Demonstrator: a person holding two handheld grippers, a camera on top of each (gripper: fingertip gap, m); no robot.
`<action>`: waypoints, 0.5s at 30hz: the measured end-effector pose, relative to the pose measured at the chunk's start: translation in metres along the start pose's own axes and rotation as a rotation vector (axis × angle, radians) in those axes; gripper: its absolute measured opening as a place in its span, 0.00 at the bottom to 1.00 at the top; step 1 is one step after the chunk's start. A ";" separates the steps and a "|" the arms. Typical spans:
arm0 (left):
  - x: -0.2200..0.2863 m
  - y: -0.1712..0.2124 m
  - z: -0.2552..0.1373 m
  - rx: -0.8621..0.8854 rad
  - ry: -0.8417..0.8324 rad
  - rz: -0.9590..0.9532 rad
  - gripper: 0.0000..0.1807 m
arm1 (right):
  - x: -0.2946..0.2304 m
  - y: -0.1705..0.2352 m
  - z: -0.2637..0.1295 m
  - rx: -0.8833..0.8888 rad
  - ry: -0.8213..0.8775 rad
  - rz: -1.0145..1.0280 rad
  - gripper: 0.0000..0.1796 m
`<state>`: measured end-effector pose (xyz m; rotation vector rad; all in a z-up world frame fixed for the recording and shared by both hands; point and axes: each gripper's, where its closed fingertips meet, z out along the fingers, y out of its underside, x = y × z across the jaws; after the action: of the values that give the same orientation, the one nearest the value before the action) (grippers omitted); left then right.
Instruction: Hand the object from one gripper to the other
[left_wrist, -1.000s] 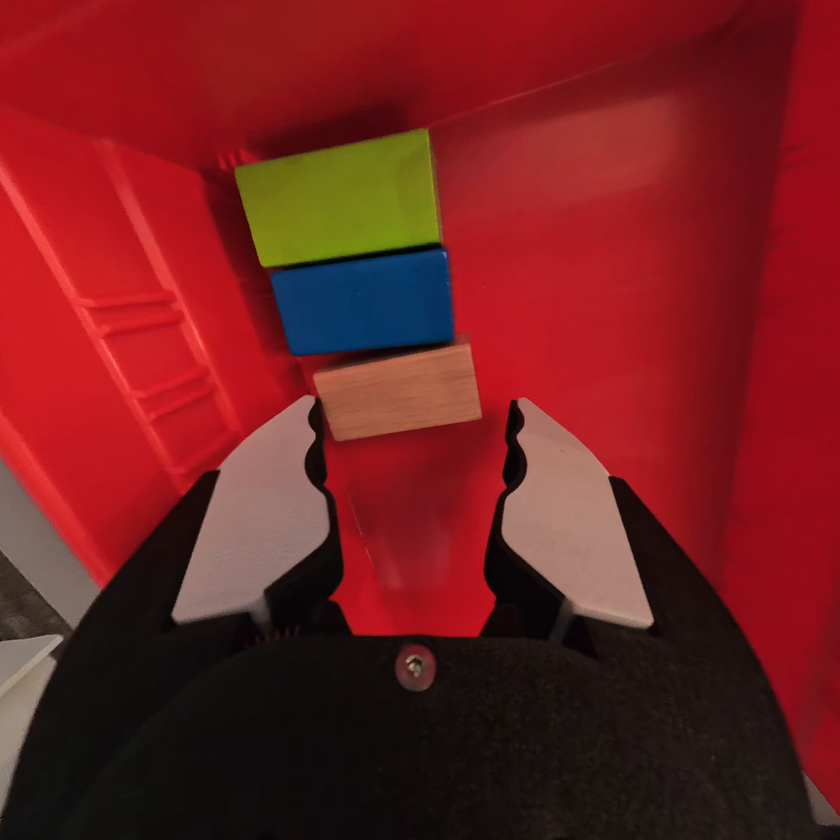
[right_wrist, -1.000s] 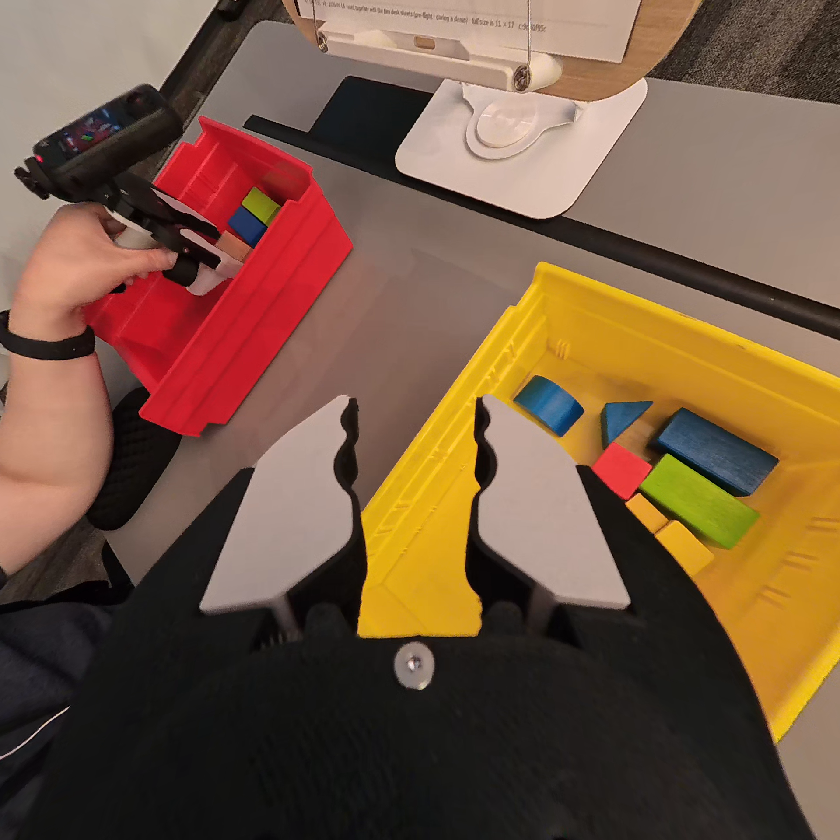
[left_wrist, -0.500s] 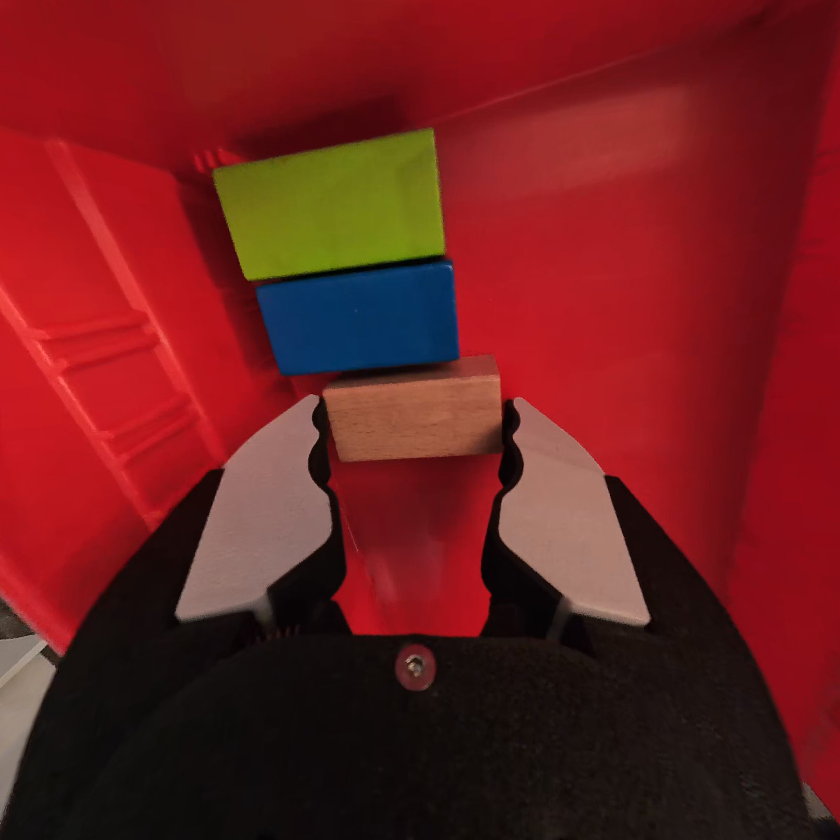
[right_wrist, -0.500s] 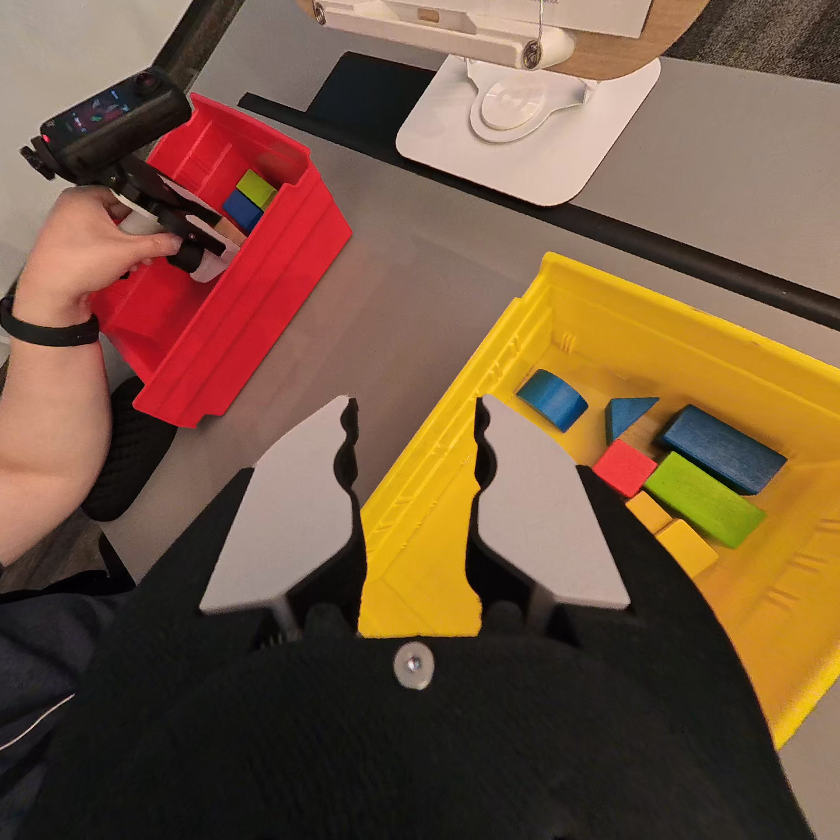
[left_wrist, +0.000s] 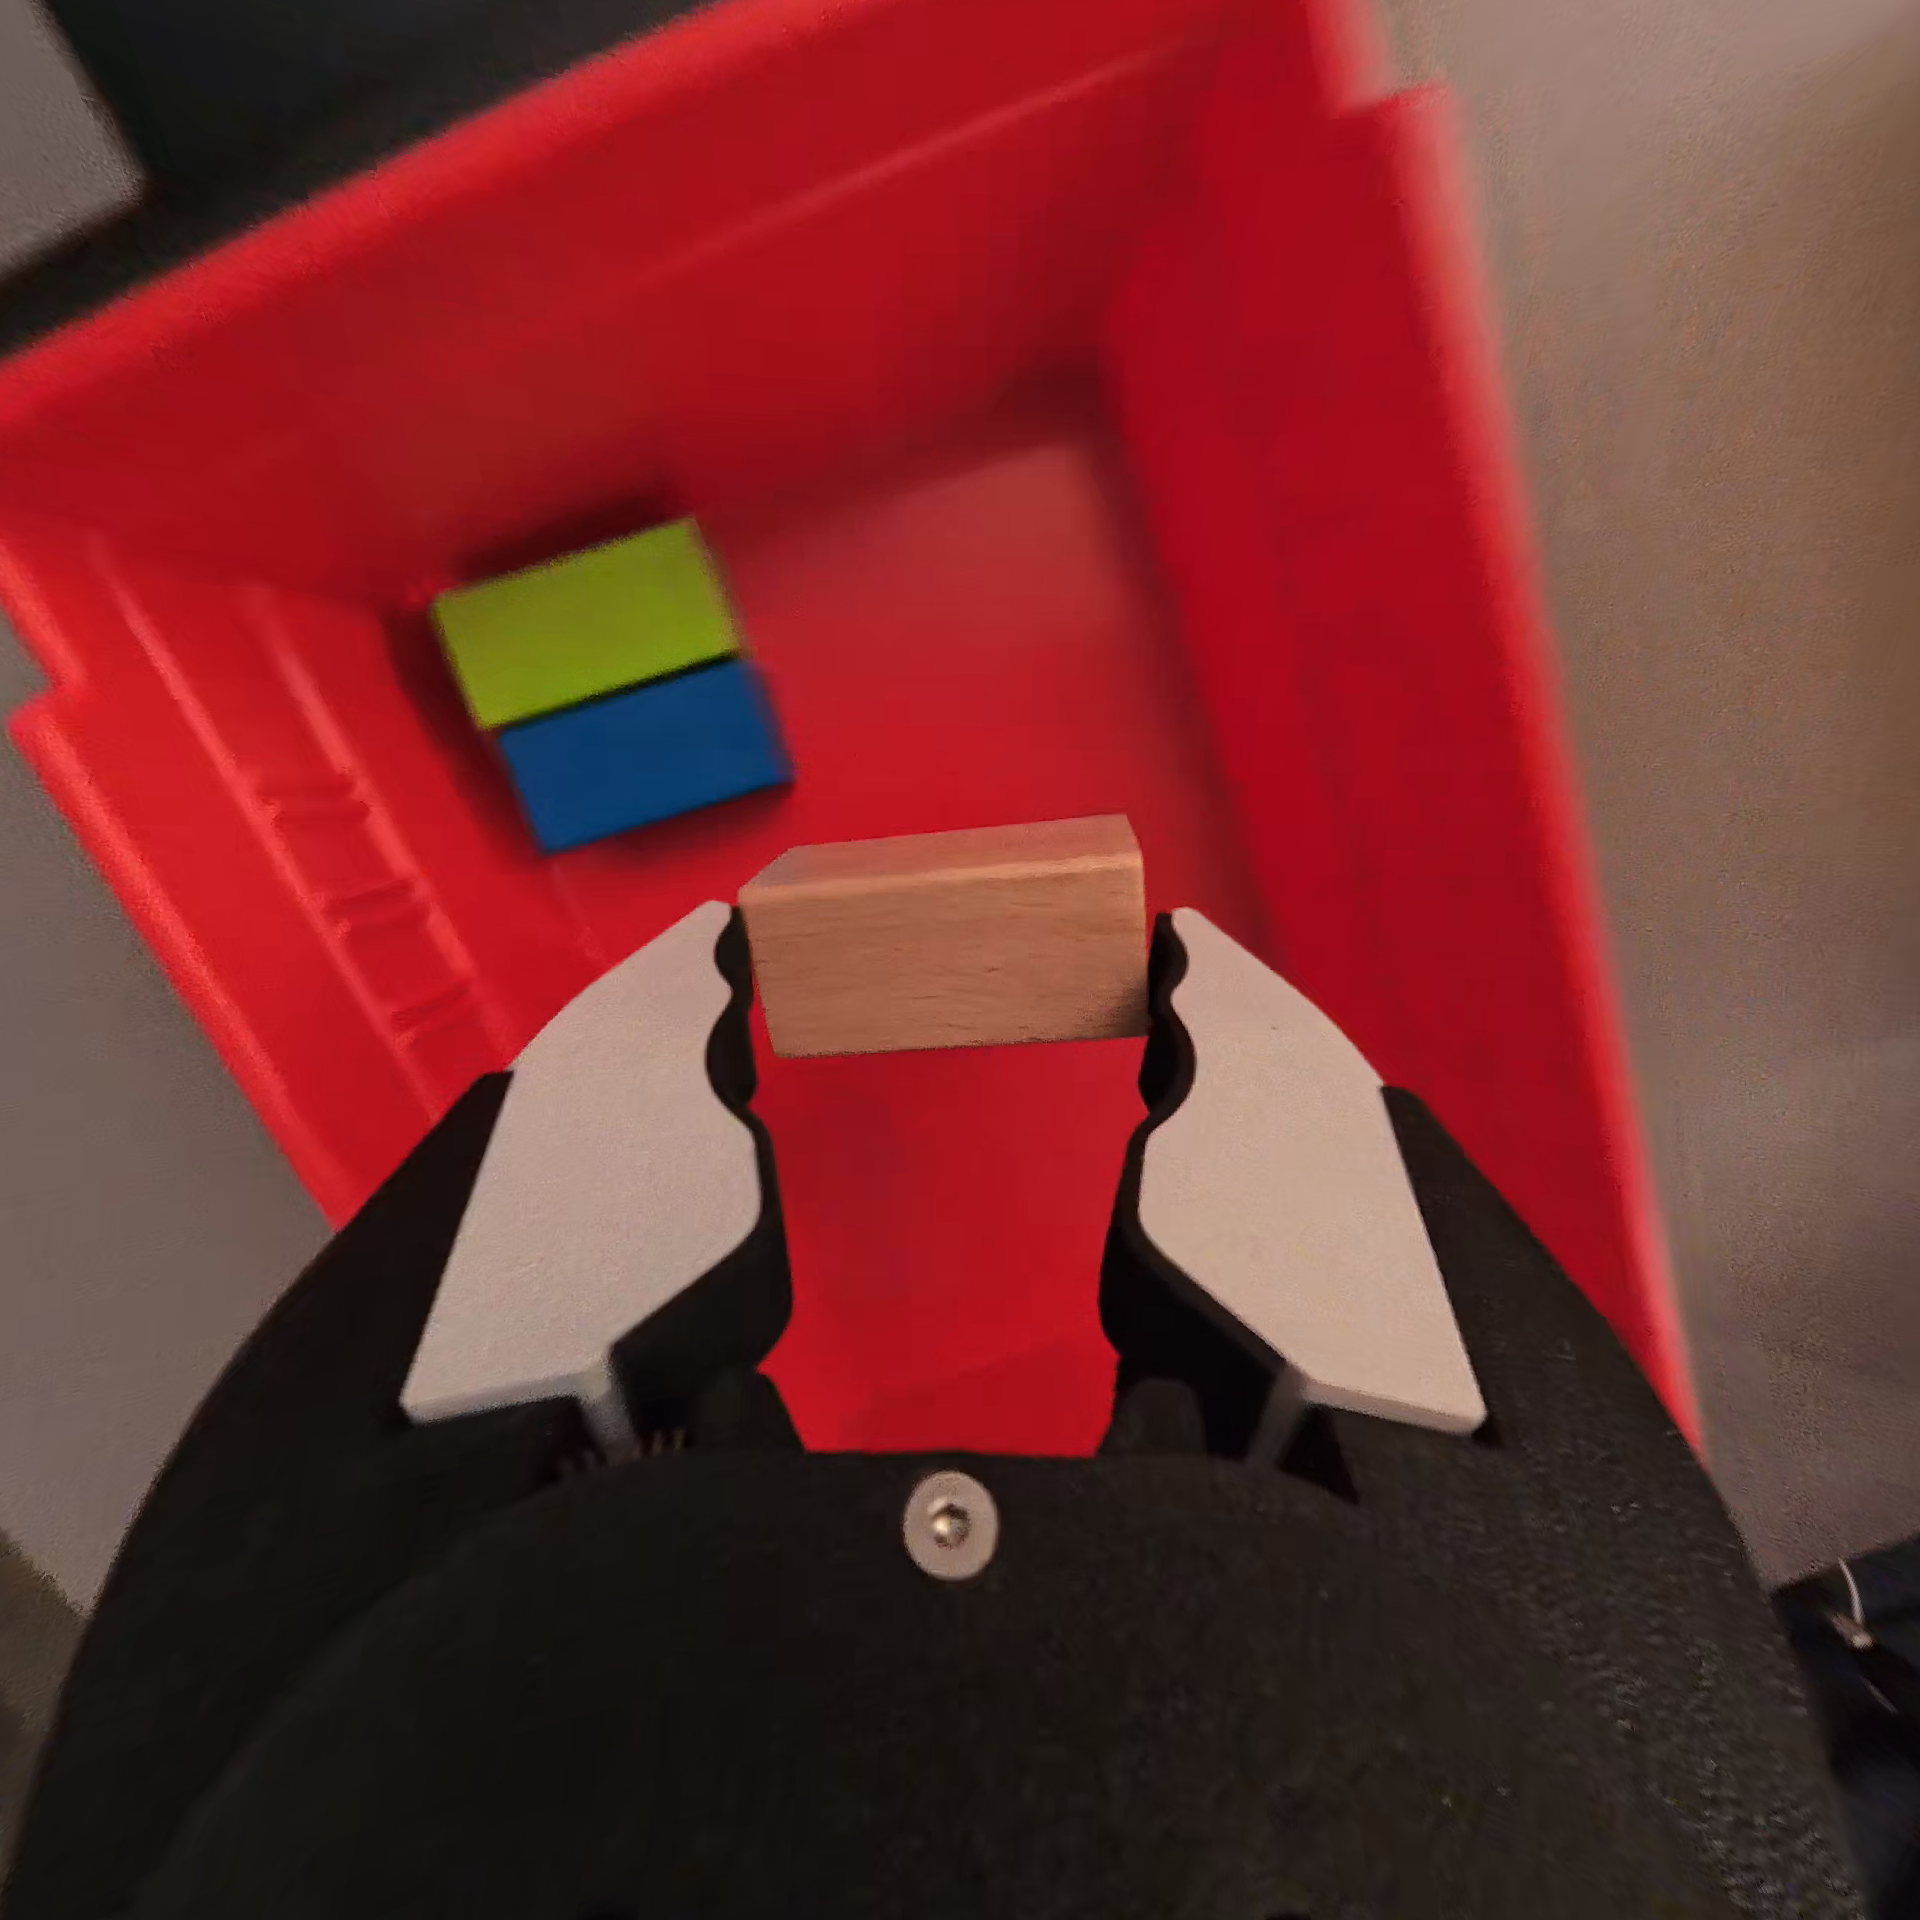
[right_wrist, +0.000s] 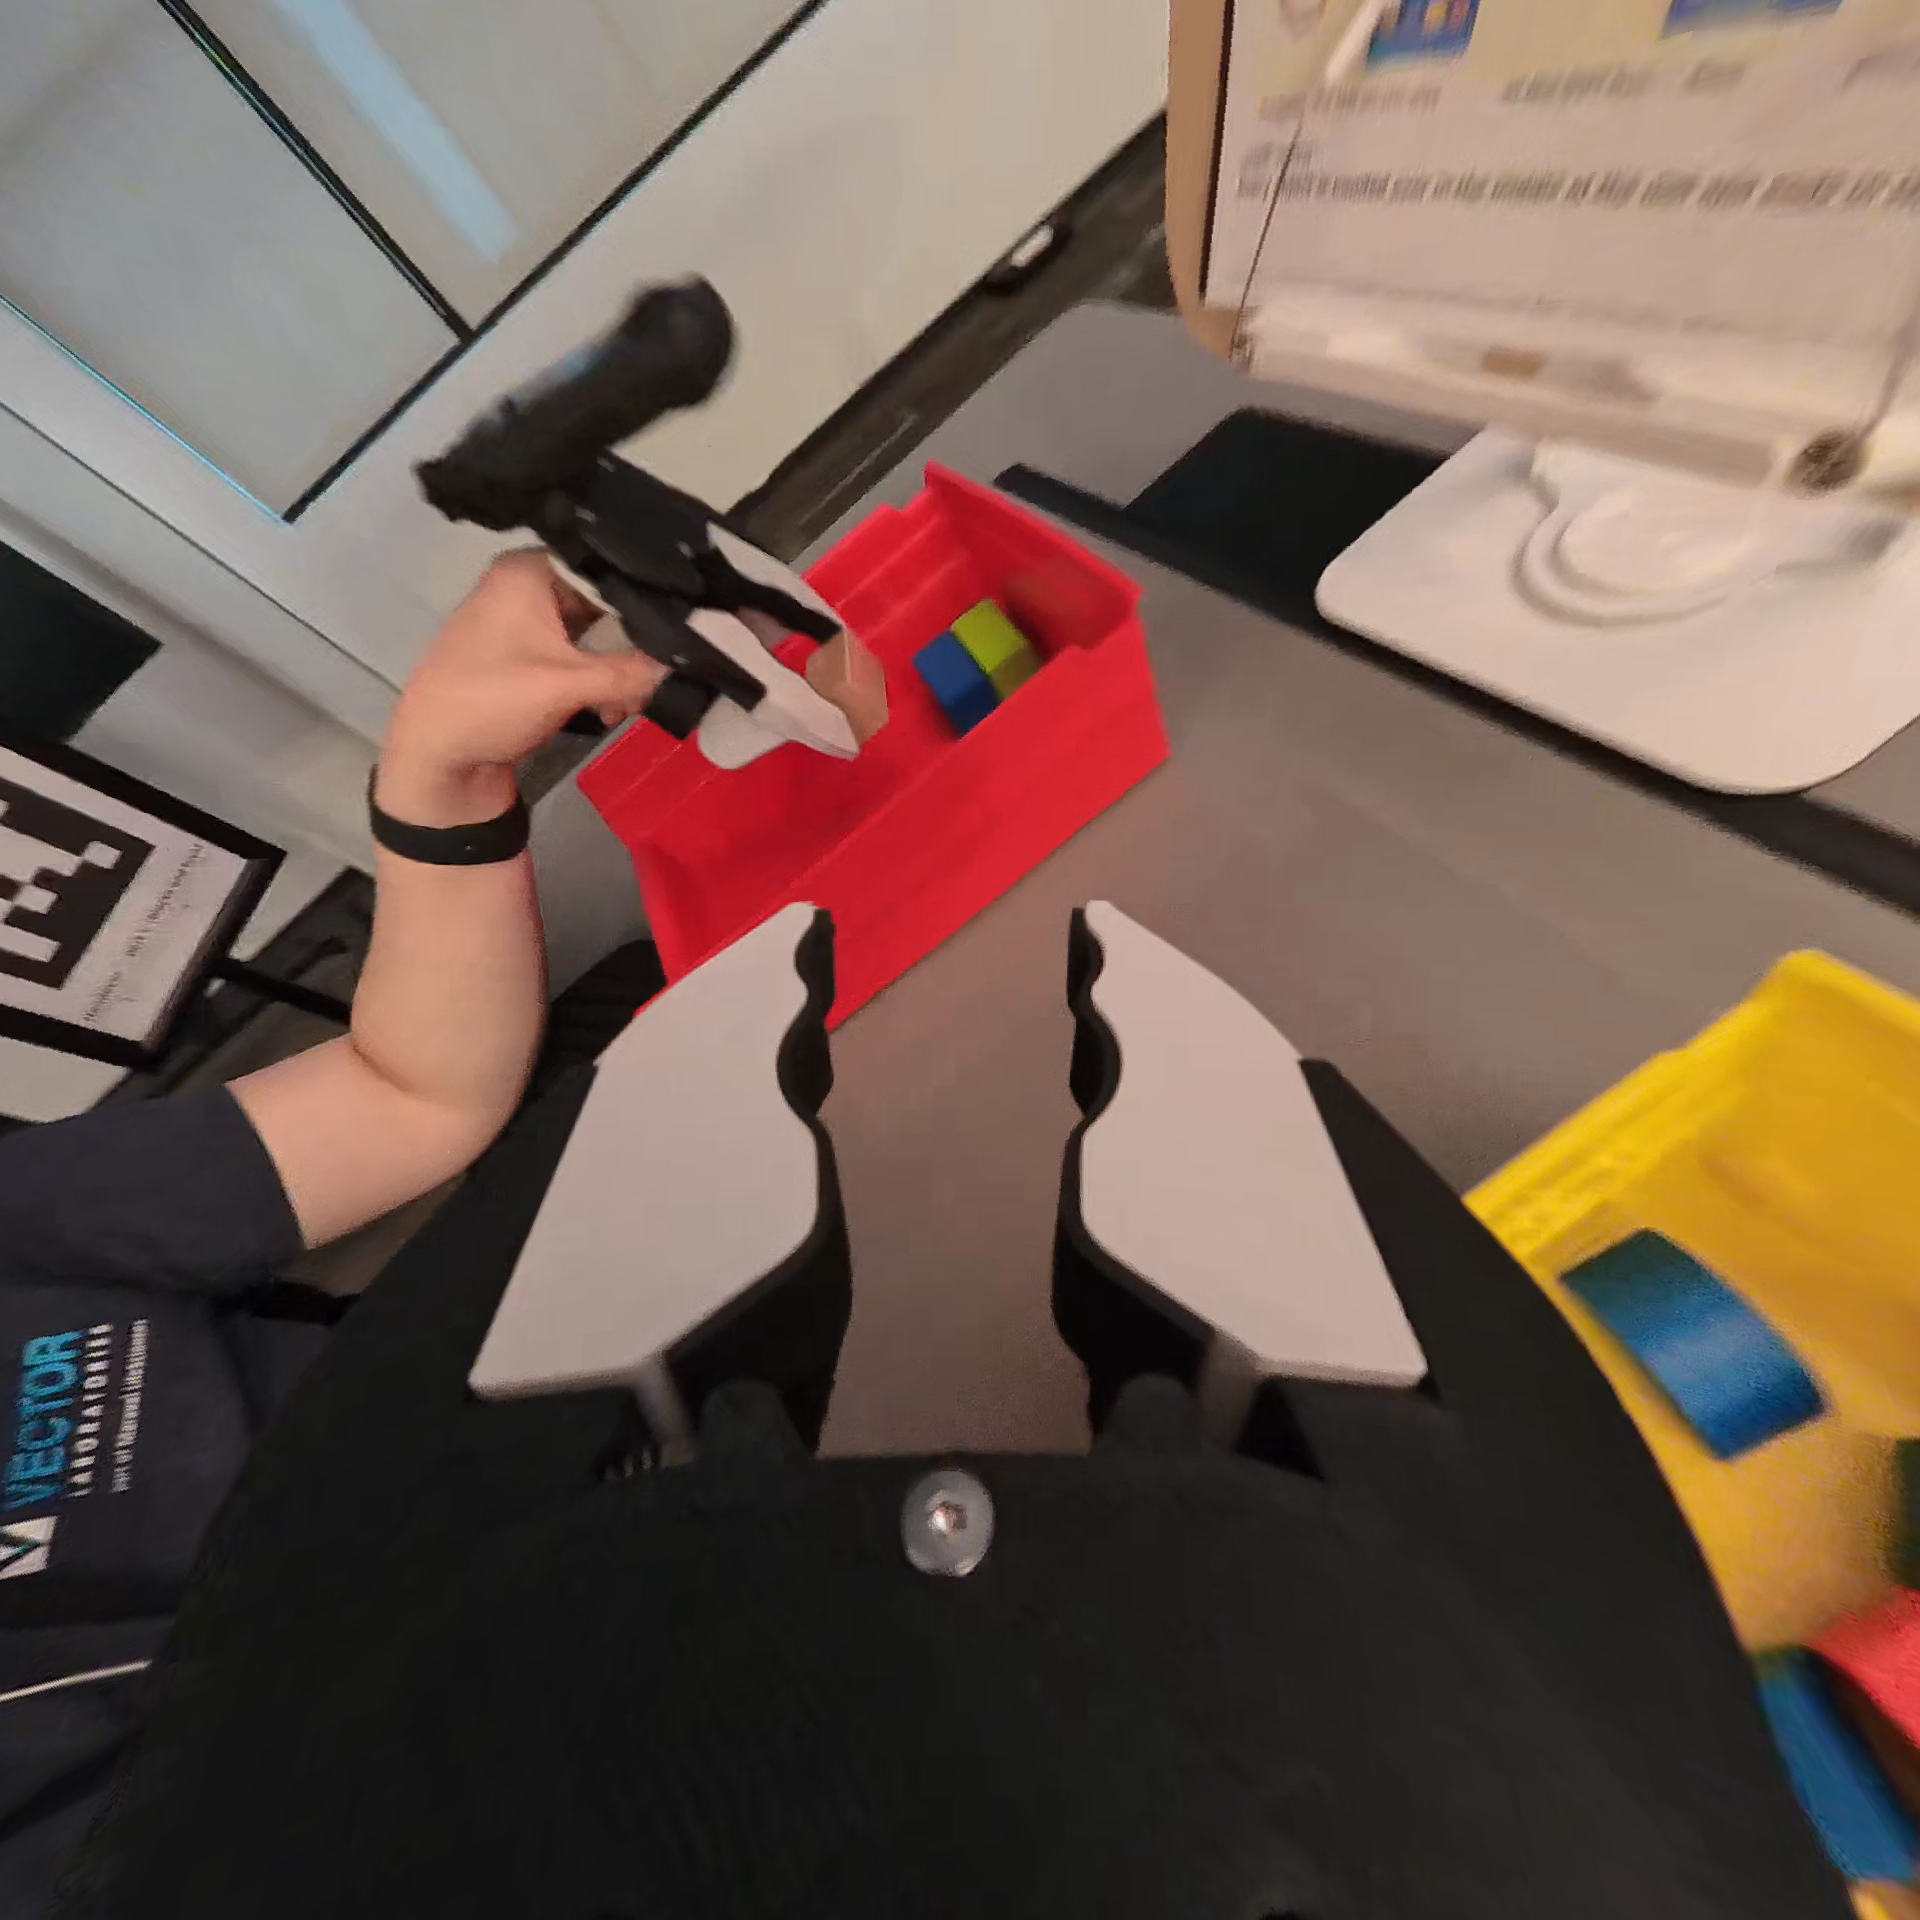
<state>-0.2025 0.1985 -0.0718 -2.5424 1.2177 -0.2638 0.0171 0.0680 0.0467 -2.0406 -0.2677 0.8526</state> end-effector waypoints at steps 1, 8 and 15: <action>0.016 -0.008 -0.010 0.049 0.035 0.053 0.40 | 0.002 0.005 0.008 -0.019 -0.010 0.028 0.25; 0.129 -0.039 -0.070 0.352 0.044 0.501 0.40 | -0.040 0.021 0.052 -0.054 -0.304 0.237 0.25; 0.181 -0.035 -0.077 0.412 0.001 0.685 0.40 | -0.069 0.023 0.063 -0.046 -0.417 0.296 0.25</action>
<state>-0.0872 0.0626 0.0187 -1.6689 1.7317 -0.3083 -0.0786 0.0622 0.0373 -1.9567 -0.2165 1.4707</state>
